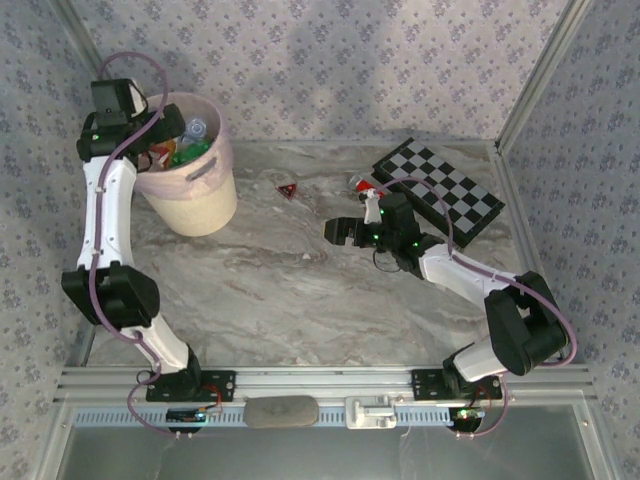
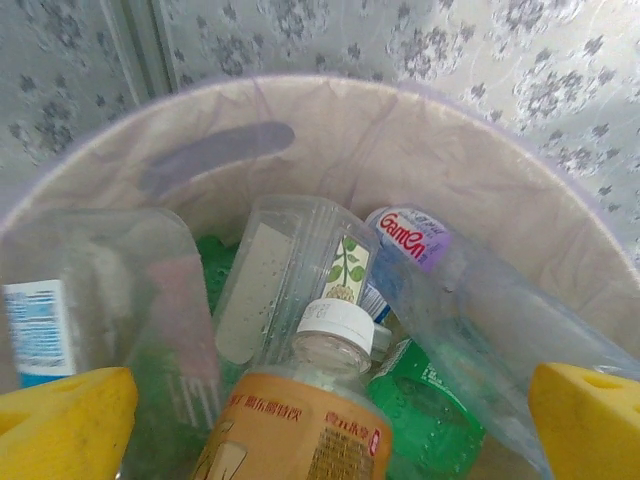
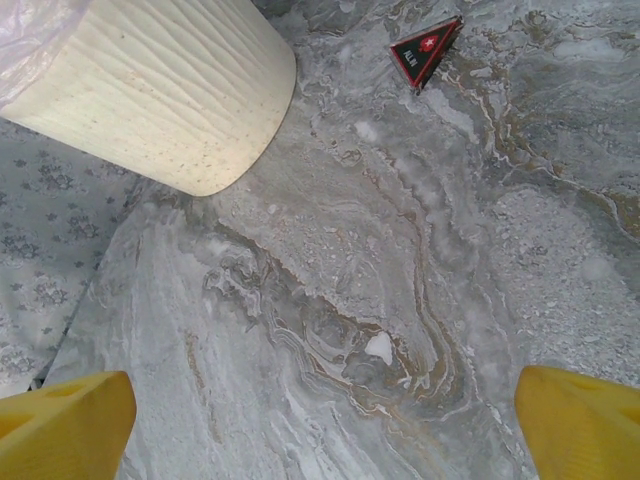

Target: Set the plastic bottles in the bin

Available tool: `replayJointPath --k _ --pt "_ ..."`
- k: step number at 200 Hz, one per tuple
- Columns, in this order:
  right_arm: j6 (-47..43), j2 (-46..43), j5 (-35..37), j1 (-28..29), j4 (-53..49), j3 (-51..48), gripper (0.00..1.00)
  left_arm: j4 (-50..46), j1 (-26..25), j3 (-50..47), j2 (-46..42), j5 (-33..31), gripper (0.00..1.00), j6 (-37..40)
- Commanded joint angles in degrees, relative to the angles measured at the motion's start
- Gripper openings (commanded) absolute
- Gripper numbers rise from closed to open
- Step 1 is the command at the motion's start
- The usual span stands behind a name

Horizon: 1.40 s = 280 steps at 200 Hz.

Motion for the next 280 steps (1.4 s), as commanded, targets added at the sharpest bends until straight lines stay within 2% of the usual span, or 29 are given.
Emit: replayJointPath --k 1,21,44,64,90,123,147,160,169,181,193,209,230,280 --pt "-1.82 -0.66 2.21 -0.72 -2.85 1.36 0.99 2.6 -0.11 -1.92 -6.9 -1.13 1.0 0.67" --pt "-2.77 -1.5 4.67 -2.42 -5.98 2.03 0.99 6.62 -0.2 -6.68 -11.67 -0.42 1.0 -0.4" --pt "-6.14 -2.98 8.82 -5.11 -10.56 2.69 0.99 12.58 -0.12 -16.11 -18.51 3.41 1.0 -2.4" --pt "-10.92 -4.09 15.35 -7.59 -15.77 3.95 0.99 18.1 -1.01 -26.19 -24.83 6.55 1.0 -3.67" --pt "-17.65 -4.28 25.18 -10.56 -19.34 4.82 0.99 24.47 -4.52 -41.0 -32.68 6.35 1.0 -3.92" --pt "-22.12 -4.22 30.48 -14.97 -10.87 -0.33 0.99 34.06 -11.54 -60.97 -40.68 -1.6 1.0 -4.56" --pt "-27.42 -4.16 34.29 -16.87 0.0 -6.21 0.99 39.29 -13.36 -71.77 -43.43 -7.77 1.0 -7.59" --pt "-28.99 -3.45 36.02 -17.72 3.67 -8.27 0.99 40.48 -13.73 -75.26 -43.4 -12.45 1.0 -7.72" --pt "-28.79 -3.22 35.21 -18.91 1.52 -7.53 0.99 40.33 -14.28 -76.66 -42.49 -16.95 1.0 -6.52" --pt "-30.19 -2.6 35.33 -20.3 3.6 -7.91 0.99 40.52 -15.07 -77.9 -40.91 -22.93 1.0 -4.58" --pt "-32.07 -1.85 35.12 -21.15 3.32 -8.01 0.99 41.88 -15.49 -79.1 -39.33 -26.03 1.0 -2.3" --pt "-32.97 -0.8 33.83 -23.36 3.35 -7.72 0.99 45.31 -15.84 -80.71 -37.05 -28.48 1.0 -0.04" --pt "-35.01 1.26 32.38 -25.59 10.8 -11.6 0.99 54.06 -15.84 -83.94 -32.7 -31.38 1.0 3.27" --pt "-31.93 2.38 23.34 -31.59 25.87 -20.46 0.99 75.86 -15.29 -87.24 -19.34 -31.08 1.0 11.48"
